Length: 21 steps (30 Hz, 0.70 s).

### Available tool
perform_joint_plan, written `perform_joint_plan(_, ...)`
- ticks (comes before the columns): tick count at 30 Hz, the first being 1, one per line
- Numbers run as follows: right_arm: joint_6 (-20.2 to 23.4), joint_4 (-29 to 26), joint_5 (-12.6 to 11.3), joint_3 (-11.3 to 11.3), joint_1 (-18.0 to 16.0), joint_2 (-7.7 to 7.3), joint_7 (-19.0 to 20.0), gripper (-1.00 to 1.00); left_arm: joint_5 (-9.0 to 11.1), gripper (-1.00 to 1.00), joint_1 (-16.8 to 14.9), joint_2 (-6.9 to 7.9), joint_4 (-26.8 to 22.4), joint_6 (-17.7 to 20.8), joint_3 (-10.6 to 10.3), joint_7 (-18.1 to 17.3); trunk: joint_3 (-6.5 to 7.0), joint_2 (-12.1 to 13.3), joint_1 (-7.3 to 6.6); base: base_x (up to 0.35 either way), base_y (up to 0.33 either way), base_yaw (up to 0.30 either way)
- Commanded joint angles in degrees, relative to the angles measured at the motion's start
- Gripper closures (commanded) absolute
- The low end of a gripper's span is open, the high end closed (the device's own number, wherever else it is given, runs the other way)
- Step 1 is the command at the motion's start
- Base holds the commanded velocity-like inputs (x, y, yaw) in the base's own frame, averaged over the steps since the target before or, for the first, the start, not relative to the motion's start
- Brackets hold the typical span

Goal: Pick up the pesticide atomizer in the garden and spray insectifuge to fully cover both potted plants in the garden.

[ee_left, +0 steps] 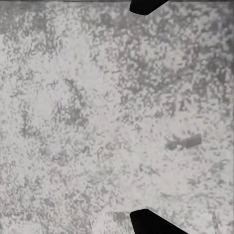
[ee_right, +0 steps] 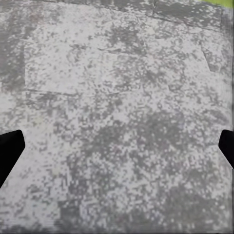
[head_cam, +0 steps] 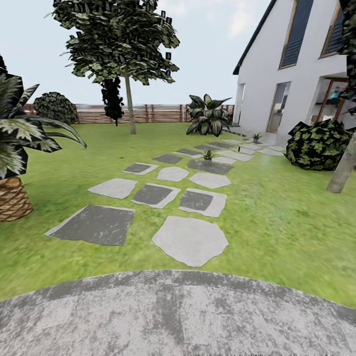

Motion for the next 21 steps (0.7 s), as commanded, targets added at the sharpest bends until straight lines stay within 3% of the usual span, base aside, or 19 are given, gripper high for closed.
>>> perform_joint_plan(1, -0.2, 0.1, 0.3, 0.0, 0.0, 0.01, 0.0, -1.00, 0.0, -1.00, 0.0, -0.01, 0.0, -0.2, 0.1, 0.0, -0.13, 0.0, -0.01, 0.000, 0.000, -0.195)
perform_joint_plan(21, -0.2, 0.1, 0.3, 0.0, 0.0, 0.03, 0.0, -1.00, 0.1, -1.00, 0.0, 0.09, 0.0, -0.1, 0.1, 0.0, -1.62, 0.0, -0.01, 0.000, 0.000, -0.195)
